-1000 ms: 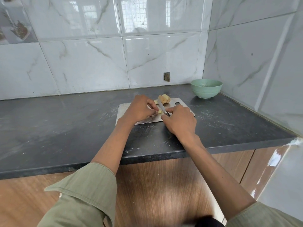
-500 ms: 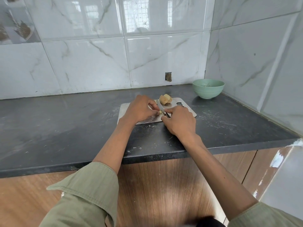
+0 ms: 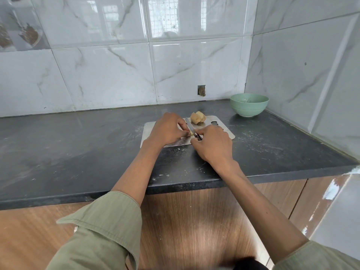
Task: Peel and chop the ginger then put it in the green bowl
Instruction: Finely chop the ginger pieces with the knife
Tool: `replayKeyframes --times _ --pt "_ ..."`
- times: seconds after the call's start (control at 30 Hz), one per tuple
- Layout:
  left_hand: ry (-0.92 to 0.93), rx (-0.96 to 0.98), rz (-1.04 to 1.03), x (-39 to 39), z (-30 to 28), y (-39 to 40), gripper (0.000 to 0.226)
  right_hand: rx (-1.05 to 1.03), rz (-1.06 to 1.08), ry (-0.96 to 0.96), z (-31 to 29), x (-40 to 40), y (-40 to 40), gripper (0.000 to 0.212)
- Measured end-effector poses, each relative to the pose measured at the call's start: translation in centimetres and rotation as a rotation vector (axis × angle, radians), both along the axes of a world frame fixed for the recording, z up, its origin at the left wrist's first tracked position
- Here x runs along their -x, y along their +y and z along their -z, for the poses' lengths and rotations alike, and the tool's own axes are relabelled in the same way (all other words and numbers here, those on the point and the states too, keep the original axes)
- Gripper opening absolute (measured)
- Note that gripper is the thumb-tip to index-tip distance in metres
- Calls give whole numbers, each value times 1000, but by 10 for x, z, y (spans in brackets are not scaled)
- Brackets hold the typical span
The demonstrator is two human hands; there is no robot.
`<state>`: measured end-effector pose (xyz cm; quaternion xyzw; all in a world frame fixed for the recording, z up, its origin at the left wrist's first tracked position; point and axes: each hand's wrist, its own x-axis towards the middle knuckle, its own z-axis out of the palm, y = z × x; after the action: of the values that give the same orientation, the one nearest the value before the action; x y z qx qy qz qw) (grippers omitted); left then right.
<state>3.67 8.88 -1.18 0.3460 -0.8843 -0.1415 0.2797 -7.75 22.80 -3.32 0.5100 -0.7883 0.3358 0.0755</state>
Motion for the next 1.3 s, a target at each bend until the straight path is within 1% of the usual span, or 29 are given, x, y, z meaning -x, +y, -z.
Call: replayKeyframes --times 0.3,0.5,0.7,0.83,1.3 --pt "33 -35 8 1 3 -1 9 -54 -40 69 -2 0 -1 26" --pt "45 -37 -7 0 4 0 10 -133 -94 40 -9 9 -11 27" --pt "46 -46 -22 -1 2 0 10 -44 -19 164 -5 -6 -5 26" --pt "68 -85 -24 -2 1 0 10 -26 -10 190 -3 -7 -2 26" --pt "77 -76 -32 -1 2 0 10 23 -53 151 -3 -5 2 23"
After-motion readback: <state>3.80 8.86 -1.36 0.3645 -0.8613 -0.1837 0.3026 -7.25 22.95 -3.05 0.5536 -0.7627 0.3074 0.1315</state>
